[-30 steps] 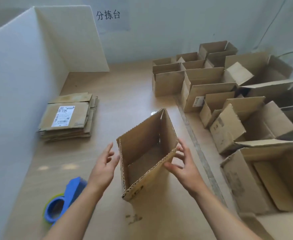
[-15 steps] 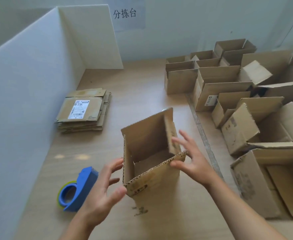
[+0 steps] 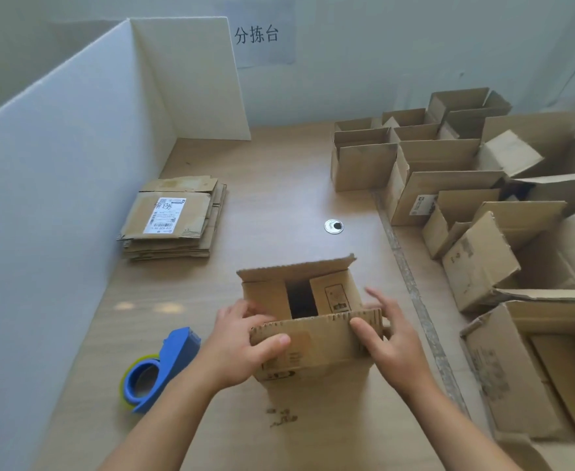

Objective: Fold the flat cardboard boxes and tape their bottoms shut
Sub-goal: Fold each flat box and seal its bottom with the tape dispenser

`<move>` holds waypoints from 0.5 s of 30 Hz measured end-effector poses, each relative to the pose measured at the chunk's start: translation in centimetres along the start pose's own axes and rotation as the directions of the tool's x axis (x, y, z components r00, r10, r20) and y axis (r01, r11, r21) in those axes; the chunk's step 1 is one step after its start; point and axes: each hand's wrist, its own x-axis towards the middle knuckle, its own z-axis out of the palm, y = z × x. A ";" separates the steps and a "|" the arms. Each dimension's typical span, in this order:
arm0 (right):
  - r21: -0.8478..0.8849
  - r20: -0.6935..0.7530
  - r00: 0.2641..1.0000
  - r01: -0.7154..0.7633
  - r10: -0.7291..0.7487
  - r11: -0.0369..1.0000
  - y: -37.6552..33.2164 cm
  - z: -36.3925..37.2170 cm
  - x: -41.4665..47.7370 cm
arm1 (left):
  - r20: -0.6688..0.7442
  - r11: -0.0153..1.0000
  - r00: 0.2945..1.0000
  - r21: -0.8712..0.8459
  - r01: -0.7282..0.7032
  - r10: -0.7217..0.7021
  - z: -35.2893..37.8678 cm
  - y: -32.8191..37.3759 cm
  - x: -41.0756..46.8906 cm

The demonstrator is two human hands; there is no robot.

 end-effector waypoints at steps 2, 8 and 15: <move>-0.056 -0.026 0.998 -0.052 0.050 0.997 0.2 0.3 0.5 | -0.115 0.997 0.993 -0.078 -0.002 -0.007 0.3 -0.3 0.5; -0.086 0.066 0.981 -0.179 0.185 0.980 0.7 2.0 1.6 | -0.463 0.992 0.885 -0.090 -0.088 0.036 -0.2 -0.7 3.2; 0.047 0.000 0.972 -0.234 0.234 0.971 1.1 2.7 1.8 | -0.223 0.987 0.972 -0.119 -0.104 0.075 0.1 -1.6 4.9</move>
